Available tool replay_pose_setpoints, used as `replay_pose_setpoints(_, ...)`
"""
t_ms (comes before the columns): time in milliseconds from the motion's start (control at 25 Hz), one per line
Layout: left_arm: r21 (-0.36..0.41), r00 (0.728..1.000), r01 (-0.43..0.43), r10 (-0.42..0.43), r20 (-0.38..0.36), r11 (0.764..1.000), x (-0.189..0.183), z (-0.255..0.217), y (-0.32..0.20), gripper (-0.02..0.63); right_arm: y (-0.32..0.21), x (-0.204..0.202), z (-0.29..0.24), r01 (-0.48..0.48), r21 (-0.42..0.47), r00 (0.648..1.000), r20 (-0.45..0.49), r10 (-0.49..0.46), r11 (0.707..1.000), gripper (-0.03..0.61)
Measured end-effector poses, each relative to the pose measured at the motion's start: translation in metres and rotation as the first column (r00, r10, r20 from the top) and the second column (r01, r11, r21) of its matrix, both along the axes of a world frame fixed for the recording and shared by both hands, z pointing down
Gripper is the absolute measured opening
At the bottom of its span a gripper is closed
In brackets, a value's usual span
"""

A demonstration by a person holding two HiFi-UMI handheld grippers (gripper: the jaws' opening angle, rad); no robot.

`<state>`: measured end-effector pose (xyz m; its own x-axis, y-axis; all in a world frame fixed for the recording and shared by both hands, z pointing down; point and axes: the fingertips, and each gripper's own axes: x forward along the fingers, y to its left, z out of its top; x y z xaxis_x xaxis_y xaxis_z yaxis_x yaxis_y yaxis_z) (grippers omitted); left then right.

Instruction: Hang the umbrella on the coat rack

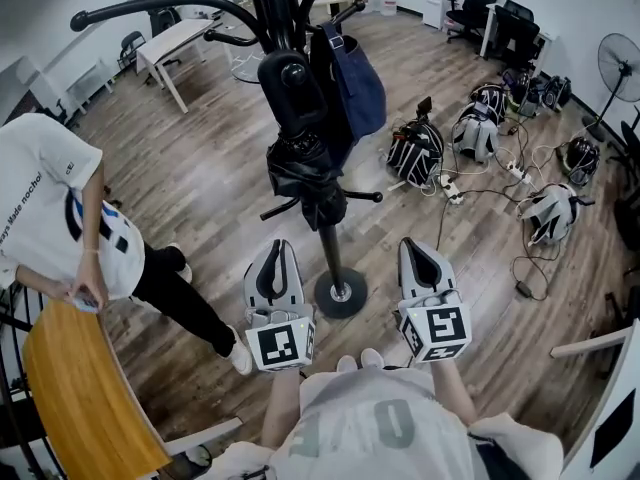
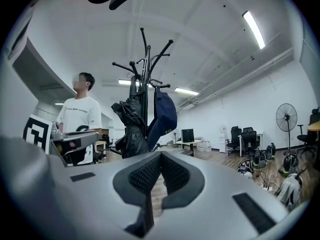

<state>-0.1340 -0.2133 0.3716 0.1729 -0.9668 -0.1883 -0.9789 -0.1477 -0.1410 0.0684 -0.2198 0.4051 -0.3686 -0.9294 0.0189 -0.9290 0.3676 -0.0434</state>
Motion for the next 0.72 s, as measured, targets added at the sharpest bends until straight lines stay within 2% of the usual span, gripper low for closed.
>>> replay_pose_setpoints(720, -0.008, 1.0, -0.007, 0.007, -0.008, 1.0, 0.0062, 0.0021, 0.0005, 0.043, -0.0002, 0.0034, 0.0037, 0.006, -0.021, 1.0, -0.001, -0.006, 1.0, 0.031)
